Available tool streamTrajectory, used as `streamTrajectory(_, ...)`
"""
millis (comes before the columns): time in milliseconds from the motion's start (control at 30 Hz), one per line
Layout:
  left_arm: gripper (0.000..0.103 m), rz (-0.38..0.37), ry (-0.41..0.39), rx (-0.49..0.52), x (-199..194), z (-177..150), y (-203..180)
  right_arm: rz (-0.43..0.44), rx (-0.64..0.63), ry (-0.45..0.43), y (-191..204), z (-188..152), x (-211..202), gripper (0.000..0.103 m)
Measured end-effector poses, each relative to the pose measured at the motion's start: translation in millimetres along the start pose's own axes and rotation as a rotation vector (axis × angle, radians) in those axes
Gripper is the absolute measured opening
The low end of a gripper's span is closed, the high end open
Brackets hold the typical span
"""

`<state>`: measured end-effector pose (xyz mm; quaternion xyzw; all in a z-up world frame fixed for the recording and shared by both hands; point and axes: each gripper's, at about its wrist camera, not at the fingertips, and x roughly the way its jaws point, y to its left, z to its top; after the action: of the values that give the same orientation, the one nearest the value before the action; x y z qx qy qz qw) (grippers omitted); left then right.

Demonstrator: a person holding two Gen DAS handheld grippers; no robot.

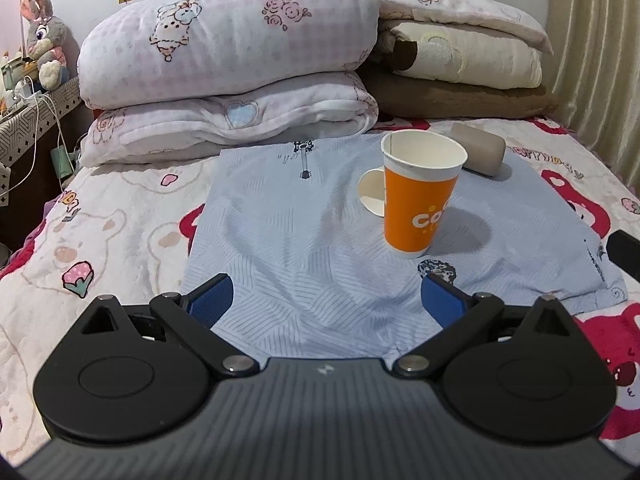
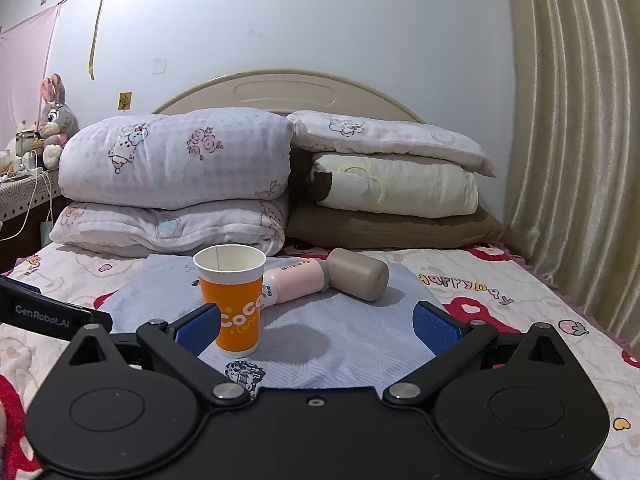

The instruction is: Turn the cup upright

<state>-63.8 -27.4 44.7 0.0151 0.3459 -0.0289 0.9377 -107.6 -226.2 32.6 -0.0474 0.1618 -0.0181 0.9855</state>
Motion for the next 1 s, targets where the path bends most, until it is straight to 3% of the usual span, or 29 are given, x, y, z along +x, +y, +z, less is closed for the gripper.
streamTrajectory(1000, 0.102, 0.038, 0.031, 0.023, 7, 7, 8, -0.001, 0.001, 0.036, 0, 0, 11, 0.103)
